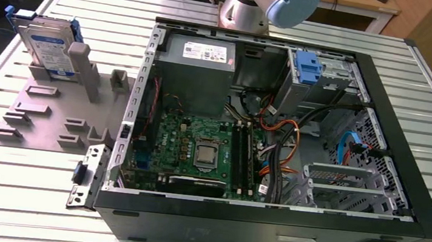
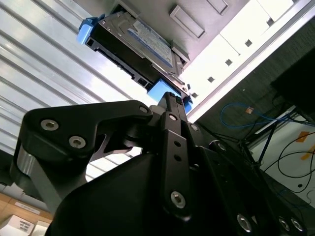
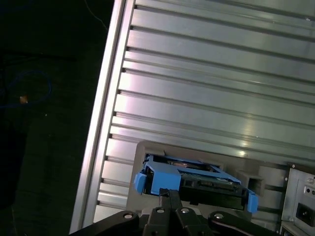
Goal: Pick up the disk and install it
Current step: 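Pick up the disk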
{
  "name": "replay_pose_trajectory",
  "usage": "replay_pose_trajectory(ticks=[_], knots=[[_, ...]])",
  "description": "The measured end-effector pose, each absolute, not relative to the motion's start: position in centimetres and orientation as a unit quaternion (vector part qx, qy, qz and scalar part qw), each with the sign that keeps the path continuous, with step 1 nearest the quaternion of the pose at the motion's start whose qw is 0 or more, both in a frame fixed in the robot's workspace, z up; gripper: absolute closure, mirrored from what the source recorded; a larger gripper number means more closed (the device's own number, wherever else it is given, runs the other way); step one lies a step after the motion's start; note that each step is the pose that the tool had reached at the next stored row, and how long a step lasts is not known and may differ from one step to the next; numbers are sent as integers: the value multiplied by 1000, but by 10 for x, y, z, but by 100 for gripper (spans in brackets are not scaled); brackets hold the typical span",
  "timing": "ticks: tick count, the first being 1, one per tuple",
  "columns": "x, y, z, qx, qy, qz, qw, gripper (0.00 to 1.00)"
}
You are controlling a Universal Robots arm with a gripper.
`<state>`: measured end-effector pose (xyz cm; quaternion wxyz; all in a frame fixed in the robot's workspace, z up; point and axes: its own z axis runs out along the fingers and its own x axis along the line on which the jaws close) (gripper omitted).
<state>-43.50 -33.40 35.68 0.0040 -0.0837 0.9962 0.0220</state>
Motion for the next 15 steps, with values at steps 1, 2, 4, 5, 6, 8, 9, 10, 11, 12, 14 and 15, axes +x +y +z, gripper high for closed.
replay_pose_trajectory(ticks=[1, 2, 4, 5, 6, 8, 9, 10, 11, 12, 14, 15], knots=[[-435, -334, 357, -86, 996, 22, 4, 89], [-435, -334, 357, -89, 996, 22, 4, 89], [-435, -334, 357, -95, 995, 22, 4, 89], [-435, -334, 357, -98, 995, 22, 4, 89], [-435, -334, 357, -101, 995, 22, 4, 89], [-435, -334, 357, -108, 994, 22, 4, 89], [-435, -334, 357, -111, 994, 22, 3, 89], [-435, -334, 357, -114, 993, 22, 3, 89], [-435, -334, 357, -117, 993, 22, 3, 89], [-435, -334, 357, -120, 992, 22, 3, 89], [-435, -334, 357, -127, 992, 22, 3, 89], [-435, -334, 357, -130, 991, 22, 3, 89]])
